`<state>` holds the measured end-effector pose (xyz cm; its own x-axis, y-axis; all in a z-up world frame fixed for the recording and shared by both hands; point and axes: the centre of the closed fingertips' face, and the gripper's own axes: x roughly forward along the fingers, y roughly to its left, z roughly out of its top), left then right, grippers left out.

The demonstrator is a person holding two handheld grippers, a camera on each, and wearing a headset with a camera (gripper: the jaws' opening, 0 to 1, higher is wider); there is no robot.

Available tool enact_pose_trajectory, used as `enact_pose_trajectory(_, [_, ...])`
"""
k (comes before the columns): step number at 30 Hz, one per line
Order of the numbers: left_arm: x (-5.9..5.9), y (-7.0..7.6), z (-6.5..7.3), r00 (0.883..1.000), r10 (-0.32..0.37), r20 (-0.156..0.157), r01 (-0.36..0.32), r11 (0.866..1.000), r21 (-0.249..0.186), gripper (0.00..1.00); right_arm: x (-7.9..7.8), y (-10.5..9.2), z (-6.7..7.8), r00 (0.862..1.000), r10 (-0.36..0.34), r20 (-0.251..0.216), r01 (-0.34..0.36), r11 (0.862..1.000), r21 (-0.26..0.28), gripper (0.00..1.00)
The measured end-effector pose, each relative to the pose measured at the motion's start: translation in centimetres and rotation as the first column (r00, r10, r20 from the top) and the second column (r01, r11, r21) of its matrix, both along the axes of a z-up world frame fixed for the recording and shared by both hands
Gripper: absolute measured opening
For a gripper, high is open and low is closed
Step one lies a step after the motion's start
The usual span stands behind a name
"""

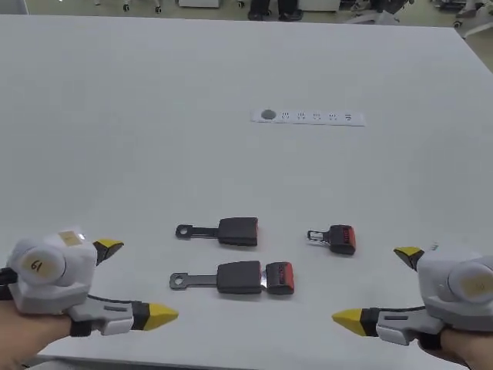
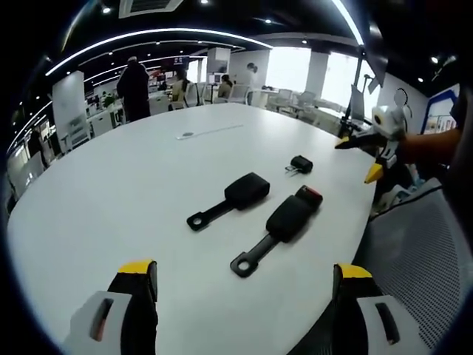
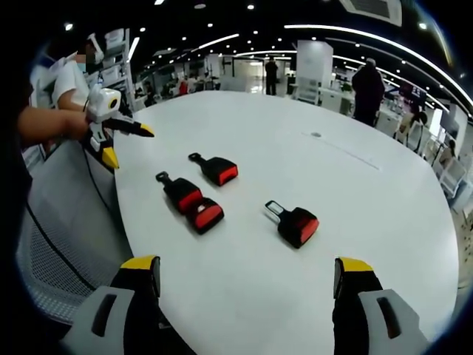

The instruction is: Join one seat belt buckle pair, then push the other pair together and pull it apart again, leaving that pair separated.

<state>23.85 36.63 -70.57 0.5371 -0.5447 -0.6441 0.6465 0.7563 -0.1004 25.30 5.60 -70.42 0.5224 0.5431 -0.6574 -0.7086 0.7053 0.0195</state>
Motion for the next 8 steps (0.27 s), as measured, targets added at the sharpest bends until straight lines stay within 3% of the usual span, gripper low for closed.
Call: enact_pose_trajectory(8, [-0.02, 0.28, 0.55, 1.000, 0.019, 0.015, -0.018, 1.000, -0.022, 1.00, -0.22, 0.10, 0.01, 1.000, -0.010, -0.001, 0.010, 1.000, 0.015, 0.99])
